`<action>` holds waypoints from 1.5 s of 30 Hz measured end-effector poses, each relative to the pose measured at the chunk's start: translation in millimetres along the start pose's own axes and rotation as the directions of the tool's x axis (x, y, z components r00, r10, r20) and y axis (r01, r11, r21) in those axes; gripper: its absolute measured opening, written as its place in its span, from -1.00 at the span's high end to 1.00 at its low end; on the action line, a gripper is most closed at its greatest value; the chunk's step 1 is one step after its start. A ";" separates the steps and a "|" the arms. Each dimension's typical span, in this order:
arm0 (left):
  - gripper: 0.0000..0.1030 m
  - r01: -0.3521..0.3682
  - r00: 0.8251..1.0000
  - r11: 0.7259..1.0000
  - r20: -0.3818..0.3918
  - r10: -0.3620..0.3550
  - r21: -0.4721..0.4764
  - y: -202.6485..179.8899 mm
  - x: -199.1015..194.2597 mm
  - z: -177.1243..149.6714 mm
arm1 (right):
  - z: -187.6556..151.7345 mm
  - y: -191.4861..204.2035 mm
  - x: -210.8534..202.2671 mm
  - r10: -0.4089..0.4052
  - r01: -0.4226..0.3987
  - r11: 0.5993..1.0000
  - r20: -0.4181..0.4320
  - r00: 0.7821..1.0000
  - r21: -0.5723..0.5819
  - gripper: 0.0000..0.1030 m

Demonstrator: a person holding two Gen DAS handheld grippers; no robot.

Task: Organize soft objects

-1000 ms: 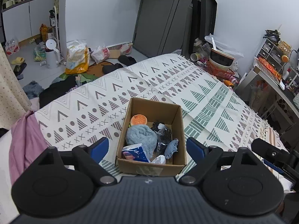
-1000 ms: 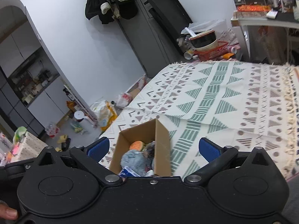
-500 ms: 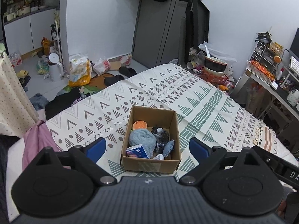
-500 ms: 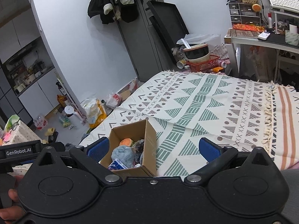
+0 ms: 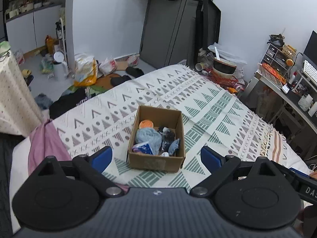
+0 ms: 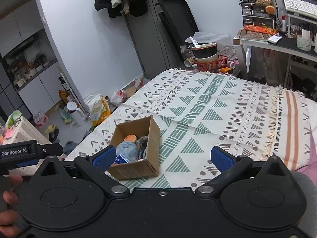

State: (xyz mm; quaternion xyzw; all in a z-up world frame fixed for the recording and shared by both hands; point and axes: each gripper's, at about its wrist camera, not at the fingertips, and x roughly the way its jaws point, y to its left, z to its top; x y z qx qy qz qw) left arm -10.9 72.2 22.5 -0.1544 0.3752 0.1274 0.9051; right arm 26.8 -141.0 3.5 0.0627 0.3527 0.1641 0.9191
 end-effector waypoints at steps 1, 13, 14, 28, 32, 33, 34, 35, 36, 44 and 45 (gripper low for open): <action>-0.85 0.002 1.000 1.000 0.002 -0.002 0.004 -0.4 -2.4 -0.9 | -0.8 0.0 -3.3 -0.001 0.001 1.000 0.003 1.000 -0.004 -1.00; -0.85 0.007 1.000 0.994 0.020 -0.010 0.111 -15.5 -29.2 -18.5 | -11.9 0.5 -26.4 -0.027 0.027 0.999 0.005 1.000 -0.028 -1.00; -0.85 0.010 1.000 0.993 0.017 -0.012 0.116 -15.6 -29.6 -20.2 | -12.7 0.6 -27.2 -0.029 0.029 0.999 0.007 1.000 -0.036 -1.00; -0.85 0.002 1.000 0.992 0.011 -0.004 0.122 -11.7 -32.3 -31.6 | -18.4 4.5 -29.7 -0.034 0.034 0.998 -0.001 0.999 -0.058 -1.00; -0.85 0.006 1.000 0.992 0.012 -0.007 0.126 -11.5 -34.2 -33.9 | -17.7 2.4 -30.4 -0.034 0.034 0.998 0.001 0.999 -0.052 -1.00; -0.85 0.009 1.000 0.992 0.012 -0.010 0.127 -11.5 -34.6 -34.4 | -17.8 1.9 -30.5 -0.035 0.035 0.998 0.001 0.999 -0.051 -1.00; -0.85 0.010 1.000 0.992 0.011 -0.012 0.128 -11.9 -34.9 -34.7 | -18.2 1.7 -30.4 -0.036 0.036 0.998 0.001 0.999 -0.051 -1.00; -0.85 0.010 1.000 0.992 0.011 -0.012 0.128 -12.1 -35.2 -35.3 | -18.5 1.6 -30.4 -0.039 0.039 0.998 0.001 0.999 -0.052 -1.00; -0.85 0.010 1.000 0.991 0.011 -0.012 0.130 -13.0 -35.8 -35.8 | -18.6 1.4 -30.3 -0.040 0.040 0.998 0.001 0.999 -0.052 -1.00; -0.85 0.011 1.000 0.991 0.013 -0.013 0.134 -15.1 -35.6 -35.3 | -19.5 1.8 -30.4 -0.036 0.036 0.998 0.002 0.999 -0.052 -1.00; -0.85 0.012 1.000 0.991 0.014 -0.014 0.135 -15.0 -35.7 -35.4 | -19.7 2.3 -30.1 -0.036 0.036 0.998 0.001 0.999 -0.052 -1.00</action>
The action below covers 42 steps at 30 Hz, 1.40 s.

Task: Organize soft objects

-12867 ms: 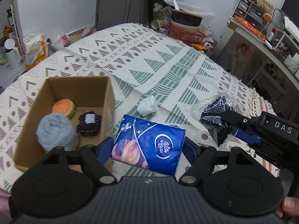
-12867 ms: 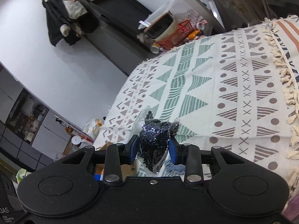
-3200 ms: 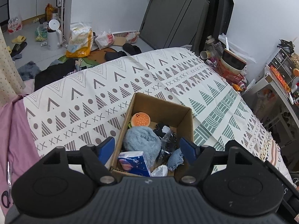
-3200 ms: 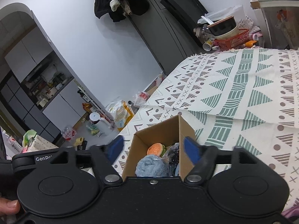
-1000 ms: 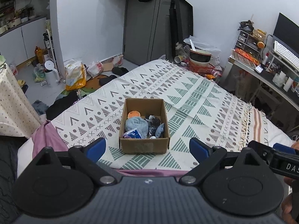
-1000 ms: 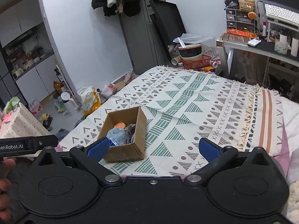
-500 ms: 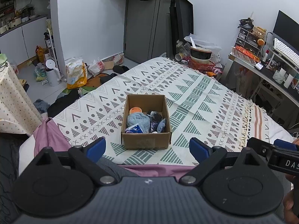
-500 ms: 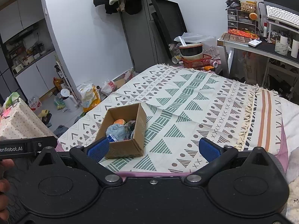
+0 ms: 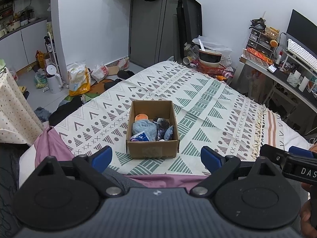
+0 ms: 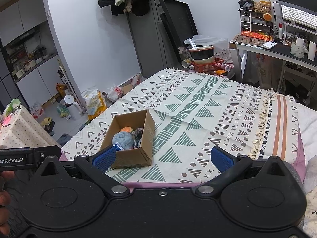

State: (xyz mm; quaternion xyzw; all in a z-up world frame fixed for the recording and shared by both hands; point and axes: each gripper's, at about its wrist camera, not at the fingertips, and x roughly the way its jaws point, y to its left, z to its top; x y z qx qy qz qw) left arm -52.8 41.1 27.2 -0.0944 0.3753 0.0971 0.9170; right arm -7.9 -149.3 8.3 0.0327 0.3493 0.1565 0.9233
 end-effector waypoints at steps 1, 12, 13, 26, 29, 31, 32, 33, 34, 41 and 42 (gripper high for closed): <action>-0.85 0.002 1.000 1.000 0.002 -0.002 0.002 -0.2 0.2 -0.3 | 0.3 0.7 0.3 -0.001 0.001 1.000 -0.002 1.000 0.001 -1.00; -0.85 0.005 1.000 1.000 -0.002 -0.005 0.000 0.0 2.4 -0.3 | -0.2 0.4 0.4 0.001 -0.001 1.000 -0.001 1.000 0.001 -1.00; -0.85 0.005 1.000 1.000 -0.001 -0.005 0.000 0.2 2.1 -0.5 | -0.4 0.5 0.6 0.002 -0.002 1.000 0.000 1.000 0.000 -1.00; -0.85 0.006 1.000 1.000 -0.001 -0.006 -0.005 1.0 1.2 -0.6 | -3.4 -0.5 -0.3 0.005 -0.005 1.000 0.000 1.000 0.001 -1.00; -0.85 0.002 1.000 1.000 -0.003 -0.002 -0.004 0.7 1.4 -0.7 | -3.6 -1.2 -0.9 0.002 -0.002 1.000 -0.001 1.000 0.003 -1.00; -0.85 0.000 1.000 1.000 -0.004 0.000 -0.001 0.2 1.1 -0.7 | -3.6 -1.4 -1.2 0.003 -0.003 1.000 0.000 1.000 0.003 -1.00; -0.85 0.000 1.000 1.000 -0.003 0.000 -0.003 0.2 1.0 -0.7 | -3.7 -1.3 -1.4 0.004 -0.004 1.000 0.001 1.000 0.004 -1.00; -0.85 0.001 1.000 1.000 -0.003 -0.001 -0.003 0.1 0.8 -0.1 | -3.6 -1.2 -1.5 0.004 -0.004 1.000 0.002 1.000 0.003 -1.00; -0.85 0.001 1.000 1.000 -0.003 -0.001 -0.002 0.1 1.0 -0.7 | -3.4 -1.3 -2.0 0.004 -0.004 1.000 0.002 1.000 0.003 -1.00; -0.85 0.000 1.000 1.000 -0.002 0.000 -0.001 -0.6 1.1 -0.7 | -3.2 -1.3 -2.0 0.003 -0.003 1.000 0.001 1.000 0.004 -1.00; -0.85 -0.001 1.000 1.000 -0.004 0.001 -0.001 -0.6 1.2 -0.1 | -3.5 -1.2 -2.1 0.002 -0.002 1.000 0.001 1.000 0.005 -1.00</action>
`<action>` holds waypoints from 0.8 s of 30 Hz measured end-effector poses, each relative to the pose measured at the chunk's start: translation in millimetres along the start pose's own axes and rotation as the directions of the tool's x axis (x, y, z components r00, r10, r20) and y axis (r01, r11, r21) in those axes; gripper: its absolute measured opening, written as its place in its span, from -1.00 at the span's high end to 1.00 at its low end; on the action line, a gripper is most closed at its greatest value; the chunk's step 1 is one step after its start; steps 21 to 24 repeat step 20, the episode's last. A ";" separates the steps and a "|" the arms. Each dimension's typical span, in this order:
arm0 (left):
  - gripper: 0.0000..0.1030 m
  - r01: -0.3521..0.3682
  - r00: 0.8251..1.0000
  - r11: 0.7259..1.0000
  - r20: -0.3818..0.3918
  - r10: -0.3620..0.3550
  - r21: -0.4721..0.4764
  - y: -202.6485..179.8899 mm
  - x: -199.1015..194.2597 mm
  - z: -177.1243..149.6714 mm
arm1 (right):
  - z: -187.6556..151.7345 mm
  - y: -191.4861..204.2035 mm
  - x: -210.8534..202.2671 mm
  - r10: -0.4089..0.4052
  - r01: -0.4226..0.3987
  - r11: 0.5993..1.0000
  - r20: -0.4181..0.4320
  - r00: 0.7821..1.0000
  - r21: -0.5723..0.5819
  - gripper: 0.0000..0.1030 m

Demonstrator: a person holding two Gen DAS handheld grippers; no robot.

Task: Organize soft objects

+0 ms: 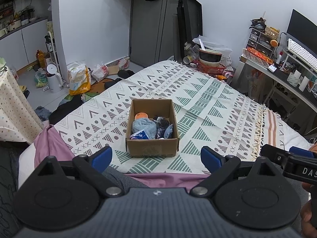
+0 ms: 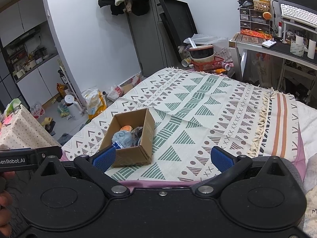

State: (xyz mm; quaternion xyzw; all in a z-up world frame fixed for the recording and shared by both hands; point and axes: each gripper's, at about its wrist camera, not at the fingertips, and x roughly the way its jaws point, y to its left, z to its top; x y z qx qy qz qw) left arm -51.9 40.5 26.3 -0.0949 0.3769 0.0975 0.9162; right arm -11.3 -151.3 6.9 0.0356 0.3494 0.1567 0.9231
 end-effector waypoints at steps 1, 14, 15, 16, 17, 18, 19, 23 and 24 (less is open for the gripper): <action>-0.85 0.001 1.000 1.000 0.001 -0.001 0.000 0.2 -0.3 -0.7 | 0.1 0.3 -0.2 0.000 0.000 1.000 -0.001 1.000 0.000 -1.00; -0.85 0.017 1.000 1.000 0.017 -0.017 0.008 -3.2 -3.7 0.0 | 0.1 0.5 1.0 -0.001 0.001 1.000 -0.004 1.000 -0.007 -1.00; -0.85 0.018 1.000 1.000 0.019 -0.018 0.009 -3.8 -3.8 0.0 | 0.1 0.7 0.9 -0.001 0.001 1.000 -0.005 1.000 -0.006 -1.00; -0.85 0.018 1.000 1.000 0.019 -0.018 0.011 -4.2 -4.1 0.4 | 0.3 0.6 1.0 0.000 0.000 1.000 -0.005 1.000 -0.006 -1.00; -0.85 0.017 1.000 1.000 0.020 -0.017 0.012 -4.5 -4.3 0.7 | 0.3 0.6 1.0 0.000 0.000 1.000 -0.006 1.000 -0.007 -1.00; -0.85 0.018 1.000 1.000 0.021 -0.018 0.010 -4.3 -4.3 0.4 | 0.3 0.8 1.0 0.000 0.000 1.000 -0.006 1.000 -0.008 -1.00; -0.85 0.019 1.000 1.000 0.021 -0.019 0.010 -3.9 -4.2 0.7 | 0.3 0.7 1.1 0.000 0.000 1.000 -0.007 1.000 -0.008 -1.00; -0.85 0.020 1.000 1.000 0.020 -0.020 0.010 -4.0 -4.2 0.6 | 0.2 0.7 1.1 0.000 0.000 1.000 -0.008 1.000 -0.006 -1.00; -0.85 0.020 1.000 1.000 0.020 -0.020 0.010 -4.0 -4.2 0.6 | 0.2 0.7 1.1 0.000 0.000 1.000 -0.008 1.000 -0.006 -1.00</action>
